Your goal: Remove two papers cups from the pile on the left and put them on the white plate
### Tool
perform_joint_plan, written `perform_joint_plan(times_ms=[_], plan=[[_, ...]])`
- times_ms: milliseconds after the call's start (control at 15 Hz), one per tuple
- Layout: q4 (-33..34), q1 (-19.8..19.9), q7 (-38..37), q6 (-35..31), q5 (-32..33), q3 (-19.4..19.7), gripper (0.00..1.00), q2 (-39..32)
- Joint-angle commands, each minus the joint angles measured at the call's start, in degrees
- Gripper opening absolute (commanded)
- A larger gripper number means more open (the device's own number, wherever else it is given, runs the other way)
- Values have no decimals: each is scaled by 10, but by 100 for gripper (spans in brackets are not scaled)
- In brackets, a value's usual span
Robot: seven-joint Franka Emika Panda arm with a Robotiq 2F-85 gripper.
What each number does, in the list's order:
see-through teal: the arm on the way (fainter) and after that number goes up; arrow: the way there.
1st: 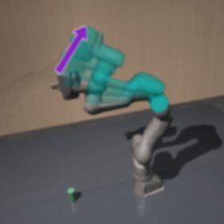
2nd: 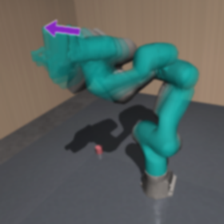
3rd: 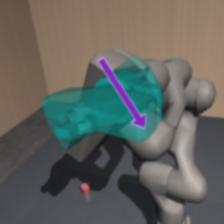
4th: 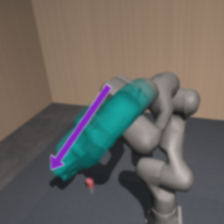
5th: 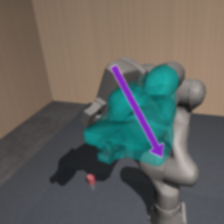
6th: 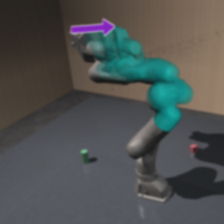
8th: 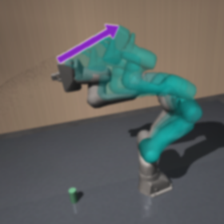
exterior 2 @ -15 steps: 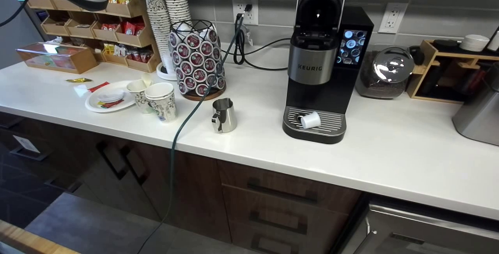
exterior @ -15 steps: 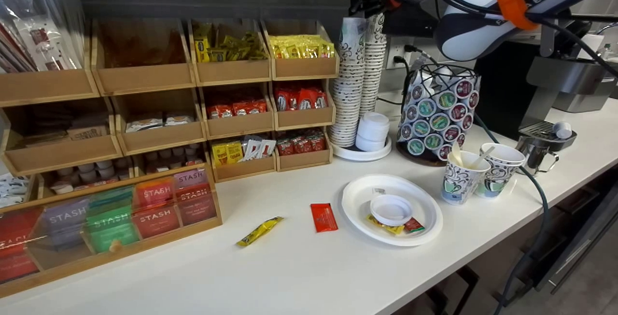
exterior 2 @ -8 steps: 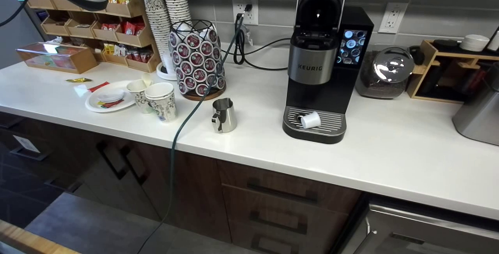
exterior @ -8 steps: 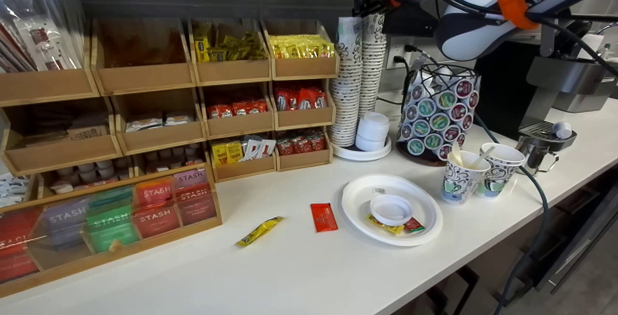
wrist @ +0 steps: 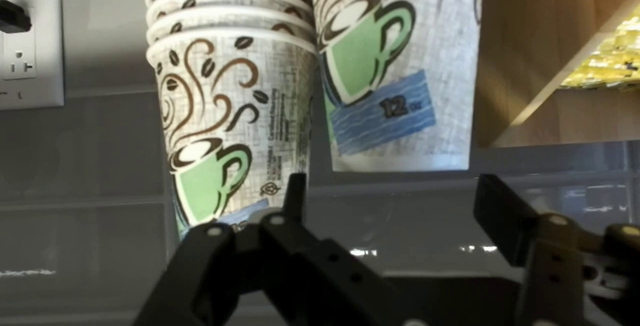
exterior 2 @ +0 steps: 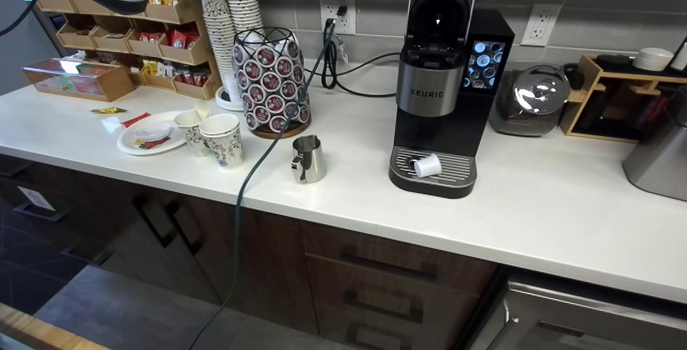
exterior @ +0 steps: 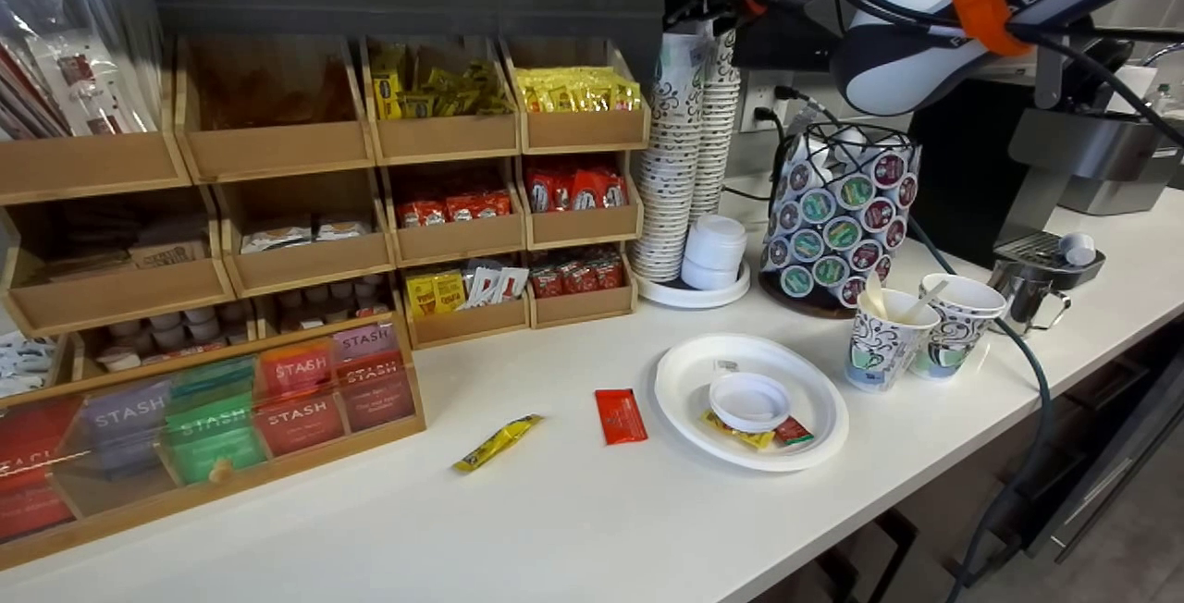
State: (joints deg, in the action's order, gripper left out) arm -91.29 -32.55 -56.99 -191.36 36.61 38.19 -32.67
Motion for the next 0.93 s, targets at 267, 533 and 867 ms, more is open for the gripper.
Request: perform_joint_plan(times_ms=[267,533,867], plan=[[-5,-15,1,11,2,6,100,-2],[1,-24,-3,12,-4,18,68,-9],[5,-40,-5,13,-8,45,33,-19]])
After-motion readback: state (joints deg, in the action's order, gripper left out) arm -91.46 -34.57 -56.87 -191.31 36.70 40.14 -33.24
